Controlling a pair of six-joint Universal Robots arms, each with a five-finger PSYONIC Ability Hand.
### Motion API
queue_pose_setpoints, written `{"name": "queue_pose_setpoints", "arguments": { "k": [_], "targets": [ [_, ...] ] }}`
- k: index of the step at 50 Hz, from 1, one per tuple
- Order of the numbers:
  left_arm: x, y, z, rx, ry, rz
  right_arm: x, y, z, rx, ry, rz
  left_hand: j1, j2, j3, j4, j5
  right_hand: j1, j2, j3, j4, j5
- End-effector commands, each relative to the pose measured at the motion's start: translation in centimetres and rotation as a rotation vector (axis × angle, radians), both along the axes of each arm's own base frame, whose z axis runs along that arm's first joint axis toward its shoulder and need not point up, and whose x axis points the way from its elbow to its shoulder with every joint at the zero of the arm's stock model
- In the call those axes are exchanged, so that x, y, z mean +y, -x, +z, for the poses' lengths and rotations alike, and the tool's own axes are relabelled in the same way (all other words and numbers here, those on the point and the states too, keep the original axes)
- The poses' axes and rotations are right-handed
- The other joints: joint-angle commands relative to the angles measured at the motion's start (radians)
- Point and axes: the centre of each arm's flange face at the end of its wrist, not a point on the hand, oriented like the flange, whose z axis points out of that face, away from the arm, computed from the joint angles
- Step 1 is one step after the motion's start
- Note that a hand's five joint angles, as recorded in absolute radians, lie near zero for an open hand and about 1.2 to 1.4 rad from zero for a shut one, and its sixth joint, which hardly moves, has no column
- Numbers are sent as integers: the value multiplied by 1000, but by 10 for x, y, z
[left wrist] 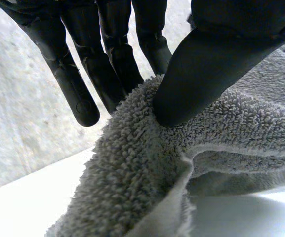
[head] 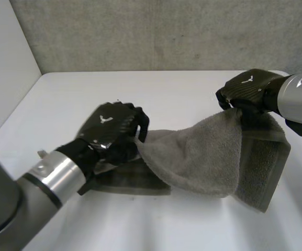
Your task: Fold the towel.
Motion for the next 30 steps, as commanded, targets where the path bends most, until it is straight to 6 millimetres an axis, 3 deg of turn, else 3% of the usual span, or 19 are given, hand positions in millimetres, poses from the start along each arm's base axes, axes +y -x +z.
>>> {"name": "queue_pose_setpoints", "arguments": {
  "k": [1, 3, 4, 6, 7, 9, 10, 11, 12, 13, 14, 18, 20, 21, 25, 26, 28, 30],
  "targets": [
    [-24, 28, -34, -37, -41, -30, -43, -15, -52, 48, -84, 14, 219, 179, 180, 178, 200, 86, 91, 77, 60, 66],
    [-43, 40, -46, -38, -40, -24, -67, -24, -81, 59, -108, 12, 219, 179, 180, 178, 200, 86, 91, 77, 60, 66],
    [-43, 40, -46, -38, -40, -24, -67, -24, -81, 59, -108, 12, 219, 179, 180, 178, 200, 86, 91, 77, 60, 66],
    [-63, 51, -54, -33, -27, -4, -91, -31, -109, 63, -106, 2, 219, 179, 180, 178, 200, 86, 91, 77, 60, 66],
    [-63, 51, -54, -33, -27, -4, -91, -31, -109, 63, -106, 2, 219, 179, 180, 178, 200, 86, 91, 77, 60, 66],
    [-85, 57, -61, -32, -16, 49, -118, -37, -131, 64, -46, -44, 219, 179, 180, 178, 200, 86, 91, 77, 60, 66],
    [-85, 57, -61, -32, -16, 49, -118, -37, -131, 64, -46, -44, 219, 179, 180, 178, 200, 86, 91, 77, 60, 66],
    [-94, 59, -62, -30, -8, 71, -126, -39, -139, 63, -14, -71, 219, 179, 180, 178, 200, -212, -207, -221, -239, -232],
    [-100, 60, -65, -30, -8, 80, -134, -42, -142, 57, 34, -100, 219, 179, 180, 178, 200, -910, -905, -918, -936, -930],
    [-100, 60, -65, -30, -8, 80, -134, -43, -142, 57, 35, -100, 219, 179, 180, 178, 200, -917, -912, -925, -943, -937],
    [-103, 62, -67, -30, -8, 80, -139, -44, -143, 56, 74, -133, 219, 179, 180, 178, 200, -1135, -1130, -1144, -1162, -1156],
    [-105, 63, -69, -31, -9, 80, -142, -44, -134, 45, 123, -185, 219, 179, 180, 178, 200, -1135, -1130, -1144, -1162, -1156],
    [-105, 62, -71, -35, -13, 91, -138, -43, -111, -29, 126, -220, 219, 179, 180, 178, 200, -1135, -1130, -1144, -1162, -1156],
    [-105, 62, -71, -35, -13, 91, -137, -43, -111, -30, 126, -221, 219, 179, 180, 178, 200, -1135, -1130, -1144, -1162, -1156],
    [-104, 61, -72, -37, -19, 94, -121, -30, -78, -142, 66, -261, 219, 179, 180, 178, 200, -1135, -1130, -1144, -1162, -1156],
    [-104, 61, -72, -37, -19, 94, -120, -30, -78, -142, 66, -261, 219, 179, 180, 178, 200, -1135, -1130, -1144, -1162, -1156],
    [-104, 60, -71, -38, -20, 95, -101, -22, -62, -158, 45, -229, 219, 179, 180, 178, 200, -1135, -1130, -1144, -1162, -1156],
    [-103, 59, -70, -41, -24, 97, -90, -18, -61, -161, 29, -216, 219, 179, 180, 178, 200, -1135, -1130, -1144, -1162, -1156]
  ]
}}
